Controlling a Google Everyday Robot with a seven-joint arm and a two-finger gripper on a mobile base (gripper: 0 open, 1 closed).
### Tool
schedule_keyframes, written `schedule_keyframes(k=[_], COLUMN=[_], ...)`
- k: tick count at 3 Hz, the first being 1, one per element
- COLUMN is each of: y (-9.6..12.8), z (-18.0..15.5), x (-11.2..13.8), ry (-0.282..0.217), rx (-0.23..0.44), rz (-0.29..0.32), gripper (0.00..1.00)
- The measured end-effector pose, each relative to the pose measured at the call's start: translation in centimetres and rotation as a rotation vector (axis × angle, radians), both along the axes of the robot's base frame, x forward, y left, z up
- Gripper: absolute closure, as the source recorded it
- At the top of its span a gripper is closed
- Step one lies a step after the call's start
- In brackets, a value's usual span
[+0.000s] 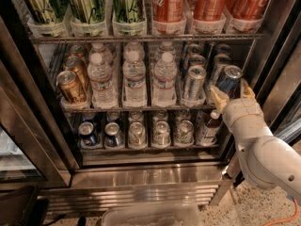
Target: Pick redbull can from middle shelf of fridge
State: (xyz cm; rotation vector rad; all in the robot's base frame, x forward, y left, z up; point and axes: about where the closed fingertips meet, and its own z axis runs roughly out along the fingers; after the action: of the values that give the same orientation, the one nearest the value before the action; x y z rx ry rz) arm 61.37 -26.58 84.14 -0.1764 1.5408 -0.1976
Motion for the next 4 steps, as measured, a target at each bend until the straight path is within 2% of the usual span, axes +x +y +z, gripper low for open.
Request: schedule_keyframes(k=[1,3,4], y=[0.05,0.1,0.39], z=[-0.21,-0.57,0.39], x=[0.11,0.19,0.09], ry=[0.007,0.019,0.005], rx=[0.005,0.012,0.026], rz=[0.001,0.002,0.014], gripper=[0.52,1.0,1.0])
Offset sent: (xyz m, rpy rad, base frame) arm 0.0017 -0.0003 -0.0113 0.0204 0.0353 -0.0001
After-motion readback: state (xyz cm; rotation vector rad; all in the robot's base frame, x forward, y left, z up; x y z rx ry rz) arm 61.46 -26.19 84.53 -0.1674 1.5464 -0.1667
